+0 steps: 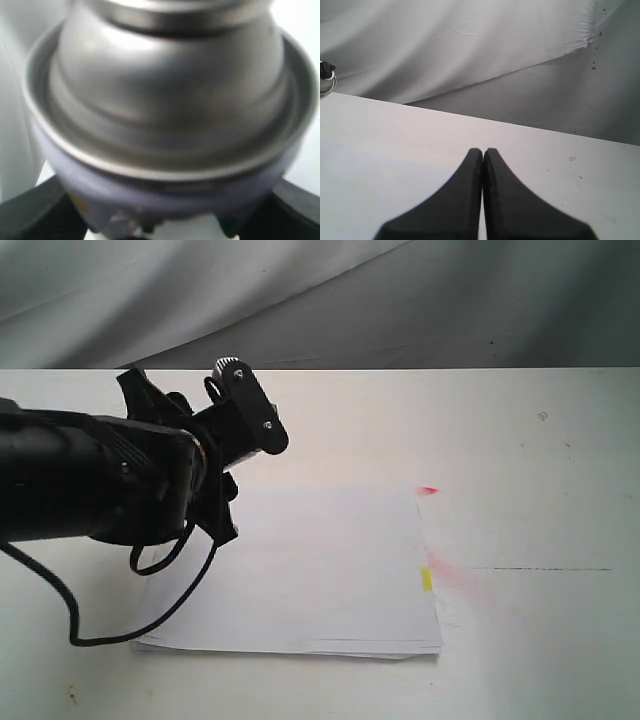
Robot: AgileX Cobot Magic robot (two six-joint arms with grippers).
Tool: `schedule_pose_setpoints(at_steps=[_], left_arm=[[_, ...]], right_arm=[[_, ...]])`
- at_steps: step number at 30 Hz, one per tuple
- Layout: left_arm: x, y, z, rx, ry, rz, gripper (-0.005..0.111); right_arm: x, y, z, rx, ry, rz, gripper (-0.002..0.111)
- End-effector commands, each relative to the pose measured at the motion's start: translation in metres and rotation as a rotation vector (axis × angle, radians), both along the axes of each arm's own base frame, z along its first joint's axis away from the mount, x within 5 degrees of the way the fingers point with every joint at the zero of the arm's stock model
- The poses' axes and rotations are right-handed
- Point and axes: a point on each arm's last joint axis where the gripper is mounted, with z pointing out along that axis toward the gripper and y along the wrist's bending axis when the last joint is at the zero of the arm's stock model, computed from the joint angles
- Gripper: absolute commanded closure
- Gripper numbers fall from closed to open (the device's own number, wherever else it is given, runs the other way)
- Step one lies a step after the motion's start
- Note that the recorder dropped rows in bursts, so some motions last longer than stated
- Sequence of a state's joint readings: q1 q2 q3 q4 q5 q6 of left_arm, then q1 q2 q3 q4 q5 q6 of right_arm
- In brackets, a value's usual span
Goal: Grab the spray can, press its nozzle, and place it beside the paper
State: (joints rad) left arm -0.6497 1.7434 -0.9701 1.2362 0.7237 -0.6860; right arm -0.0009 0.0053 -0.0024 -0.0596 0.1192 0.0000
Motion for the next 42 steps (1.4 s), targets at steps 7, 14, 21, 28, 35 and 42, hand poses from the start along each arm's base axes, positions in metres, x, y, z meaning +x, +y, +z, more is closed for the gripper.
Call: schedule_pose_setpoints(at_steps=[7,14,21,28,35,42], left_arm=[[0.003,-0.011,-0.021,0.207,-0.039,-0.013,0.107],[0.001,-0.013,-0.022,0.217,-0.038,-0.011,0.107],[0.001,-0.013,-0.022,0.217,-0.037,-0.014,0.107],[0.001,-0.013,-0.022,0.218,-0.037,-0.012,0.107],[0.001,-0.013,-0.022,0.219,-0.039,-0.014,0.107],[0.001,-0.013,-0.022,0.225,-0.04,-0.02,0.107]], right_arm=[[0.0,0.0,0.0,-0.016,-0.004,0.003,0.108],[0.0,0.0,0.0,-0.016,-0.004,0.003,0.108],[0.0,0.0,0.0,-0.016,-0.004,0.003,0.108],[0.0,0.0,0.0,-0.016,-0.004,0.003,0.108],[0.0,0.0,0.0,-0.016,-0.004,0.003,0.108],[0.0,0.001,0.0,0.022,-0.004,0.006,0.108]])
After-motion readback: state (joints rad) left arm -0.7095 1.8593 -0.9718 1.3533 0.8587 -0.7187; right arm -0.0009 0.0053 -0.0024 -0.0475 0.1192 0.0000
